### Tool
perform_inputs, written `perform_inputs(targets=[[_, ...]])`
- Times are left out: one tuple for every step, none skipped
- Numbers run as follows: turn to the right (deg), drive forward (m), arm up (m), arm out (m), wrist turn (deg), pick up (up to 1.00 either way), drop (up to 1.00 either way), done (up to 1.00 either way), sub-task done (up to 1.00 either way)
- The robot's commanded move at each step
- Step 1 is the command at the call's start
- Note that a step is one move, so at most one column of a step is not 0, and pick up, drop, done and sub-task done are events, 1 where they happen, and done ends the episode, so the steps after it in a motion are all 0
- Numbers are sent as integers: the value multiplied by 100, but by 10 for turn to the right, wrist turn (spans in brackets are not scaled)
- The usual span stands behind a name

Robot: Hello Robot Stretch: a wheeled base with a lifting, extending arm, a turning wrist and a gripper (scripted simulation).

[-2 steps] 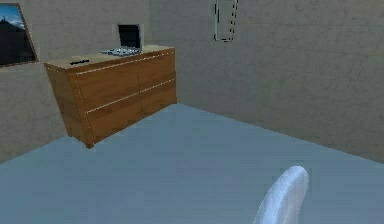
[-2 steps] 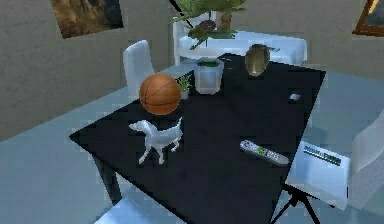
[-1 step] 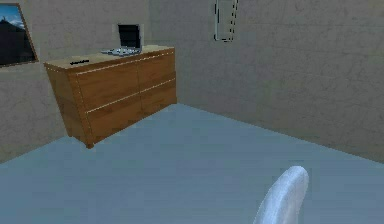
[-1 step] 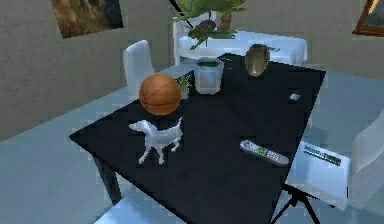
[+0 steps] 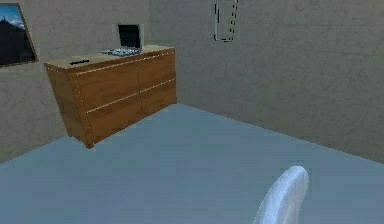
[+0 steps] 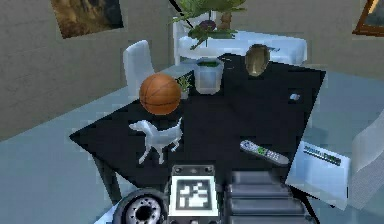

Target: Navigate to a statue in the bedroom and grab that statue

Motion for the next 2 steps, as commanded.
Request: perform_inputs(targets=[[0,0,0,36,0,0,0,0,0],[0,0,0,0,450,0,0,0,0]])
